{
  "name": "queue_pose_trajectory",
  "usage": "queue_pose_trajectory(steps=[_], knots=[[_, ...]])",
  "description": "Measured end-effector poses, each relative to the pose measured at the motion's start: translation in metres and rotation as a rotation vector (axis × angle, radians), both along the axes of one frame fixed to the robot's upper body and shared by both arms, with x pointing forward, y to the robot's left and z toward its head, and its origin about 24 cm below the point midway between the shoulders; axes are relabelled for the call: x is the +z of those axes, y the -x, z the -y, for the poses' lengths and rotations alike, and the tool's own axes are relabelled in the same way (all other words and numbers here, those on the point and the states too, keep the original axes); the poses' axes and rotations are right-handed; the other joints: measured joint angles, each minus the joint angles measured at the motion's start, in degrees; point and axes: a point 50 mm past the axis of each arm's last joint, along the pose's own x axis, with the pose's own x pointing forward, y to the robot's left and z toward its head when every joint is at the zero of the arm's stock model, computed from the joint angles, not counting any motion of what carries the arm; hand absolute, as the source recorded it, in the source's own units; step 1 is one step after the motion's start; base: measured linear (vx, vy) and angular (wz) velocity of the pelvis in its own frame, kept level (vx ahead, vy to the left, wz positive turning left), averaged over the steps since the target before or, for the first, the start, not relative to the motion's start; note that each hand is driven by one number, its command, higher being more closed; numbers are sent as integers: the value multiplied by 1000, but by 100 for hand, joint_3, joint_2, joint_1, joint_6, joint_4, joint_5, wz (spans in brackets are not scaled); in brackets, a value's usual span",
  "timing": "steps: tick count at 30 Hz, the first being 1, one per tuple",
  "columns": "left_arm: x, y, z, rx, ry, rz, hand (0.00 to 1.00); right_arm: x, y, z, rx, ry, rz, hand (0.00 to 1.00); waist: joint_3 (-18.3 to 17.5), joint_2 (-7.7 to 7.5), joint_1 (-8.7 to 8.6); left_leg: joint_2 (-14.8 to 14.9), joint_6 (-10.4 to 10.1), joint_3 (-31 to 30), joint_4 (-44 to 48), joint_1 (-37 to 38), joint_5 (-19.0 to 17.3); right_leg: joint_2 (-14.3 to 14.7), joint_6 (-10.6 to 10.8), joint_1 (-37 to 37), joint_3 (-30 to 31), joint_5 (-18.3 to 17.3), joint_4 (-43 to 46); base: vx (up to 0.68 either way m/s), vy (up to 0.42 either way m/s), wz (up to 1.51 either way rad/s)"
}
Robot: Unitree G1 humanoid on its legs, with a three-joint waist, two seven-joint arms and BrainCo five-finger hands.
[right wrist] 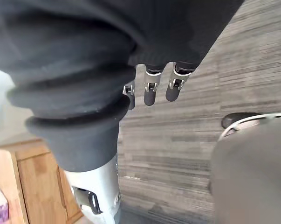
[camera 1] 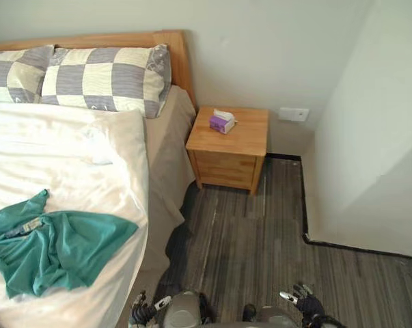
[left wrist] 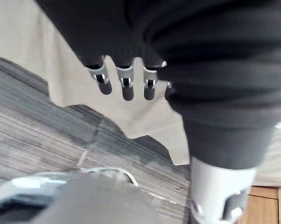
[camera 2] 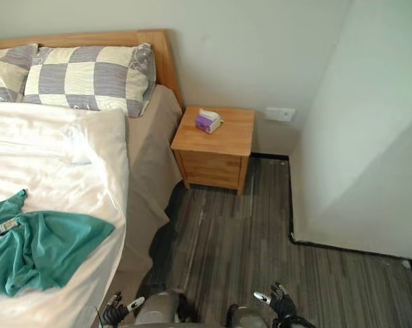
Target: Tidy the bed and pick cloth on bed and put in laundry
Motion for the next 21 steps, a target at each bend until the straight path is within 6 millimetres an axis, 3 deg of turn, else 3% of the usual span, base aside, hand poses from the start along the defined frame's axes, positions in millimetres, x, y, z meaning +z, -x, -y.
queue_pose_trajectory(steps=[1,2,4,5,6,8,9,11,13,14,15,16,17,18,19,20,21], knots=[[1,-2,-2,0,-4,3,0,1,-3,-1,6,4,13,0,-61,-37,7,-61,70,551,-250,-15,-25,0,150,141,-316,-289,79,546,21,100],[1,-3,-5,11,-5,5,0,1,-5,-7,29,1,12,0,-198,-227,61,-163,718,663,-222,-52,56,-172,290,125,-557,-725,428,703,25,120],[0,0,-15,30,-27,-29,0,1,-12,-13,28,-2,15,0,-412,-472,77,-544,1093,449,-160,-44,-41,-695,704,-140,-859,-1122,1813,724,13,123],[-1,-2,-15,39,-33,-42,0,4,-25,-12,30,6,39,0,-418,-479,72,-723,1108,65,-196,86,-155,-1196,685,-832,-648,-713,3774,693,0,131],[-1,-2,-16,42,-36,-47,0,6,-30,-13,31,3,45,0,-416,-481,47,-805,1066,-155,-209,212,-184,-1335,691,-1088,-480,-706,4495,855,-41,149],[-3,2,-12,63,-15,-60,0,7,-36,-15,41,4,46,0,-371,-403,31,-947,1048,-926,-408,892,-189,-1500,613,-1276,-194,-830,5432,649,-135,168],[-4,5,-9,69,-2,-66,0,7,-36,-17,49,14,48,0,-337,-280,43,-917,1040,-1388,-560,1323,-184,-1424,525,-1316,-136,-880,5330,511,-209,177],[-5,5,-5,83,16,-66,0,7,-37,-19,51,23,57,0,-354,-232,15,-839,877,-2169,-827,1712,-82,-1296,467,-1679,212,-937,4804,528,-355,206],[-3,-5,-5,73,14,-39,0,6,-31,-17,18,22,44,0,-364,-226,-16,-641,614,-3124,-890,1709,-98,-1056,581,-2195,838,-961,3727,506,-541,252],[-2,-10,-6,69,14,-23,0,3,-25,-16,-9,20,27,0,-364,-269,-15,-566,369,-3628,-843,1607,-142,-937,713,-2317,1476,-836,2806,414,-609,286],[2,-12,-16,66,-14,-3,0,0,-16,-19,-41,5,7,0,-417,-564,-16,-640,-45,-4088,-644,1356,-305,-912,866,-2124,2543,-299,1201,312,-536,279],[4,-13,-24,60,-34,5,0,-5,-6,-28,-67,-27,-18,0,-417,-784,10,-720,-291,-4180,-501,1265,-475,-1013,977,-1998,3026,90,473,291,-592,268],[3,-15,-24,68,-22,1,0,-7,-2,-27,-94,-36,-40,0,-244,-687,33,-545,-501,-4481,-184,1177,-694,-909,1051,-1780,2865,647,597,206,-463,153],[1,-8,-23,84,-15,-9,0,-8,0,-26,-106,-38,-47,0,-281,-588,130,-465,-515,-4550,-75,1107,-701,-793,1004,-1734,2853,647,660,231,-477,108],[-2,11,-25,151,-6,-35,0,-6,-2,-26,-106,-42,-32,0,-310,-405,238,-211,-550,-4483,-54,1164,-721,-517,947,-1653,2781,526,830,173,-314,45],[-3,24,-29,209,-7,-55,0,-4,-4,-23,-95,-32,-9,0,-356,-306,224,-42,-667,-4500,-142,1253,-755,-375,852,-1626,2764,289,1033,167,-285,41],[-3,29,-30,235,-4,-61,0,-3,-6,-23,-91,-30,-3,0,-352,-301,229,24,-716,-4503,-220,1319,-730,-340,801,-1626,2695,188,1156,113,-265,50]])
